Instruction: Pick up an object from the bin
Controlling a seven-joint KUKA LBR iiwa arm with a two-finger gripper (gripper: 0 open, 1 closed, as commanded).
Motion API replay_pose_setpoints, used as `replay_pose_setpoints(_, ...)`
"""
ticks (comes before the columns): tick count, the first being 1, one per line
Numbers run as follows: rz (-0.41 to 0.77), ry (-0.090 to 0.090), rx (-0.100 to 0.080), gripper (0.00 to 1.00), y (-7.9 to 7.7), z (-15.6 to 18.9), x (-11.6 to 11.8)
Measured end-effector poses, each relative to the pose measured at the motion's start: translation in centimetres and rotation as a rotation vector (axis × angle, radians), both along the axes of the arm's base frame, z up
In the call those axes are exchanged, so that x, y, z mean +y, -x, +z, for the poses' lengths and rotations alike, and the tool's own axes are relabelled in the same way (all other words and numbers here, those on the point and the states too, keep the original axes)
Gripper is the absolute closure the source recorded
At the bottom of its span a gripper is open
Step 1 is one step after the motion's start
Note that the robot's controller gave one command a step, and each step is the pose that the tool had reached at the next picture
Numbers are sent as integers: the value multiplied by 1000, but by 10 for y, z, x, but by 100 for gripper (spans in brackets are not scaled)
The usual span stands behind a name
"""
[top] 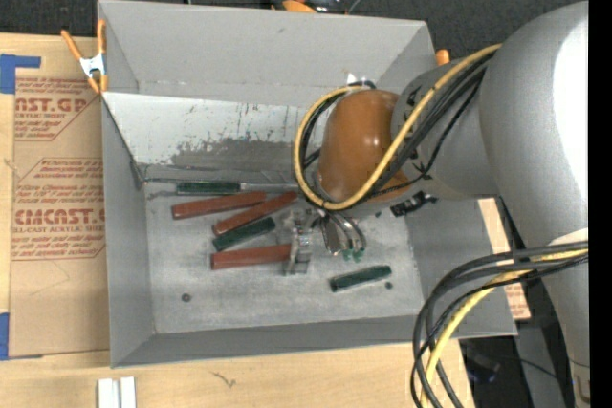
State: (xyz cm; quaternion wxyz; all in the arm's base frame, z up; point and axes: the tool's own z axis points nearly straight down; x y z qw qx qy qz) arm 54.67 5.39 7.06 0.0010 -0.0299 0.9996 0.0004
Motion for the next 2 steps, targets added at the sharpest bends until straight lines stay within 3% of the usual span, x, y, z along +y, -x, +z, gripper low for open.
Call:
replay_pose_setpoints(1,323,1,-5,100,16,120,24)
replay_pose_setpoints(2,704,1,-4,100,11,161,42)
